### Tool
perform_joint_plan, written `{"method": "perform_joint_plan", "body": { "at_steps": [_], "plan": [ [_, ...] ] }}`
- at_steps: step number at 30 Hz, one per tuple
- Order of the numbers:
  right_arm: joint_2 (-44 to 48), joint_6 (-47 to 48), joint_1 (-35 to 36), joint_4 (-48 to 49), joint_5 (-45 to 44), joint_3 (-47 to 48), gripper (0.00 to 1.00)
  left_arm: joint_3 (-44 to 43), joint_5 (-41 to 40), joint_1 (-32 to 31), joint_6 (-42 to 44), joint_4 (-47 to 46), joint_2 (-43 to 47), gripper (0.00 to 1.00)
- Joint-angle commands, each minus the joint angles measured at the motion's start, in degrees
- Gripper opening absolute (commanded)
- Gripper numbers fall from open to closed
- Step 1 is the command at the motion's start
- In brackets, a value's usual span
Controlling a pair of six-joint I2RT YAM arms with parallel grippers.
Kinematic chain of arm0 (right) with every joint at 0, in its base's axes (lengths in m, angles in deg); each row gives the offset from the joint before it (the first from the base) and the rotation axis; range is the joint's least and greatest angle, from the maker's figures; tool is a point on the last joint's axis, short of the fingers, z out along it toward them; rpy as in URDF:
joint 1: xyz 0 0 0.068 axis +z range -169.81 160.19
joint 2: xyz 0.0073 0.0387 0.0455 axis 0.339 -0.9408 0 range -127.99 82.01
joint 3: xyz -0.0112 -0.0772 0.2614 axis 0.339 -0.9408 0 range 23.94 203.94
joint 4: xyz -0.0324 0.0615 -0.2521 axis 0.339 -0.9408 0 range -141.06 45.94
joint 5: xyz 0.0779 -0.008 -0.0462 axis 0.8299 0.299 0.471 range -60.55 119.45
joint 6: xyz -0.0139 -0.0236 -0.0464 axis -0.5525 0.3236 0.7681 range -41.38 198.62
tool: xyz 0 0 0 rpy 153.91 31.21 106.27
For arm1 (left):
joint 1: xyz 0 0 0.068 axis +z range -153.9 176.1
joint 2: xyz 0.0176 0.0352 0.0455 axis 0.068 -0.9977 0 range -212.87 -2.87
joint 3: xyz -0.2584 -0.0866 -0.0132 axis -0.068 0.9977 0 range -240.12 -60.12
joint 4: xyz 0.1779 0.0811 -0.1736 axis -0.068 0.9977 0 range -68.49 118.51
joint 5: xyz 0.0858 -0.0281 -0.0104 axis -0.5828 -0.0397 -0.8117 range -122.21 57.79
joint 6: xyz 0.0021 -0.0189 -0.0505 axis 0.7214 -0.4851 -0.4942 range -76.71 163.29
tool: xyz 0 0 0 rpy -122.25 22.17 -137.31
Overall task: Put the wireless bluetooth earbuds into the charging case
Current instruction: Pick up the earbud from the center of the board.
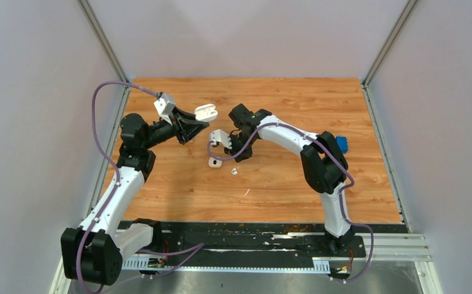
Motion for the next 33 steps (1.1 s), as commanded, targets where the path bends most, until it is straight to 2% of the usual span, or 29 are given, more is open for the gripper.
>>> {"method": "perform_joint_plan", "body": {
  "at_steps": [1, 2, 5, 10, 12, 19, 33],
  "plan": [
    [3.08, -13.59, 3.94, 5.05, -5.11, 2.10, 0.03, -2.73, 0.01, 0.54, 0.71, 0.12, 0.88, 0.00],
    [3.35, -16.60, 5.03, 5.47, -6.54, 1.92, 0.00, -2.79, -0.08, 0.61, 0.71, -0.02, 0.64, 0.00],
    [2.98, -25.70, 7.76, 3.99, -8.78, 2.13, 0.00, -2.91, -0.25, 0.63, 0.42, -0.80, 0.21, 0.00],
    [2.69, -39.32, 9.72, 4.88, -16.71, 0.18, 0.21, -3.01, -0.42, 0.63, 0.15, -0.98, -0.05, 0.00],
    [1.85, -40.18, 9.71, 4.42, -17.92, 0.67, 0.22, -2.85, -0.50, 0.58, 0.20, -0.82, 0.12, 0.00],
    [-0.38, -41.19, 9.55, 3.49, -17.38, 1.77, 0.15, -1.91, -0.71, 0.62, 0.23, -0.53, 0.62, 0.00],
    [-2.12, -41.88, 9.06, 4.27, -17.48, 1.20, 0.16, -1.67, -1.07, 0.61, -0.21, -0.77, 0.66, 0.00]
  ]
}}
